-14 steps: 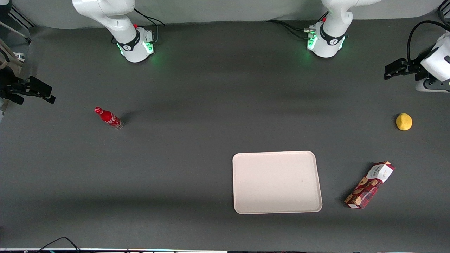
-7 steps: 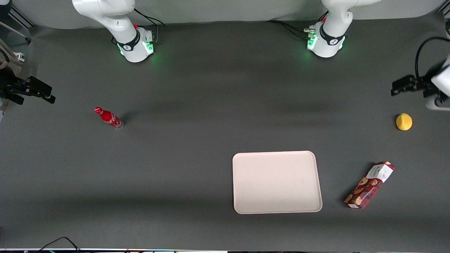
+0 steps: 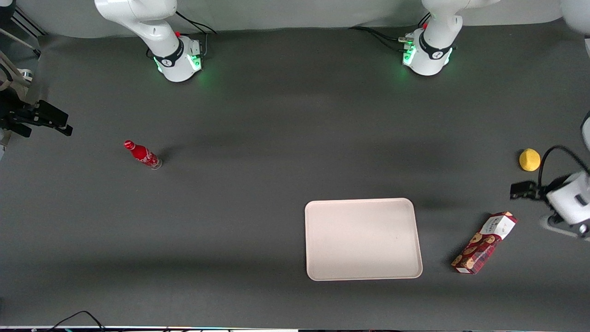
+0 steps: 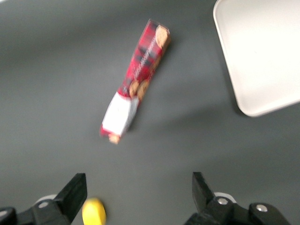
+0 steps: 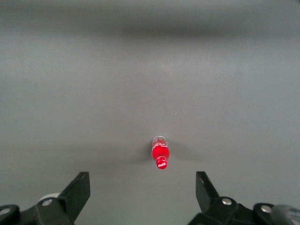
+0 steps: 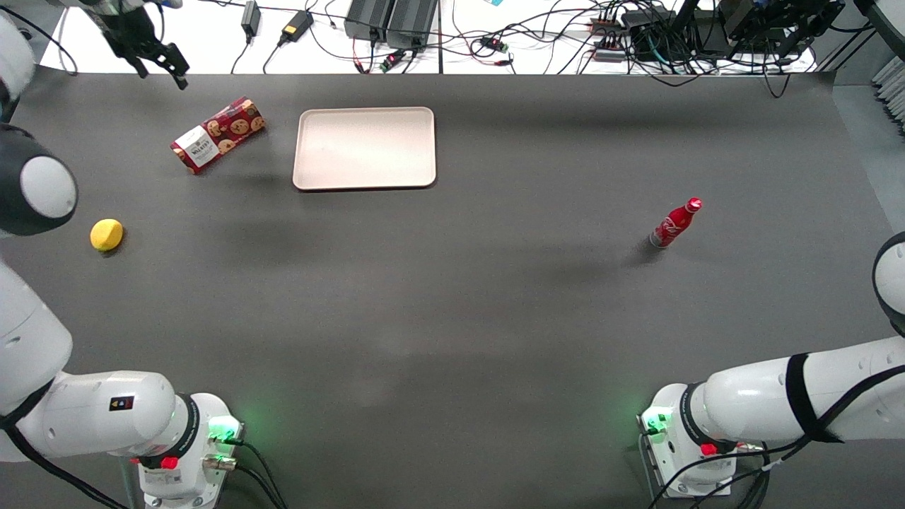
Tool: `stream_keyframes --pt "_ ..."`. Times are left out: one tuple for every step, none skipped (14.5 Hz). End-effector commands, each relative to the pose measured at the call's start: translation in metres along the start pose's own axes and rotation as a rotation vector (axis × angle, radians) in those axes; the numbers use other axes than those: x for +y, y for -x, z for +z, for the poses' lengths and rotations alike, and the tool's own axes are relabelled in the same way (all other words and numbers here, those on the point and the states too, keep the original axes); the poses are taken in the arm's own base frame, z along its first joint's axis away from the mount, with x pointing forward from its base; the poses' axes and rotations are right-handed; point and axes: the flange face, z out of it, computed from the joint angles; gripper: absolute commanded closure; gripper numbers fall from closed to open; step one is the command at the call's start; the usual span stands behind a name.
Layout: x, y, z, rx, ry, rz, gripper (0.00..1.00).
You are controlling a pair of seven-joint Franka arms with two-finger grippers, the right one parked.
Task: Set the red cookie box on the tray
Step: 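Close the left gripper on the end of the red shortbread box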
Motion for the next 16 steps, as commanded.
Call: stream_keyframes --pt "-0.024 -0.038 0.065 0.074 -0.017 0.1 0.0" --pt "-0.023 -0.049 0.095 0.086 -0.011 0.109 0.0" --pt "-0.024 -0.056 0.129 0.088 -0.005 0.11 0.0" --pt "-0.024 -0.062 0.16 0.086 -0.005 0.114 0.0" --pt "-0.023 -0.065 0.183 0.077 -0.007 0.124 0.0" --pt "-0.022 -0.067 0.201 0.073 -0.004 0.123 0.0" --pt "-0.019 -0.071 0.215 0.088 -0.009 0.128 0.0" --pt "-0.019 -0.074 0.228 0.106 -0.018 0.13 0.0" --pt "-0.018 -0.077 0.242 0.126 -0.025 0.131 0.07" --pt "-0.018 -0.079 0.244 0.141 -0.026 0.123 0.99" --pt "-0.023 -0.075 0.244 0.129 -0.015 0.117 1.0" --pt "-0.023 -0.074 0.242 0.114 -0.005 0.109 1.0" --pt "-0.023 -0.073 0.239 0.097 0.0 0.106 1.0" --pt "-0.022 -0.071 0.237 0.082 0.007 0.106 1.0" --pt "-0.022 -0.07 0.234 0.068 0.011 0.109 1.0" --pt "-0.023 -0.07 0.225 0.054 0.016 0.109 1.0"
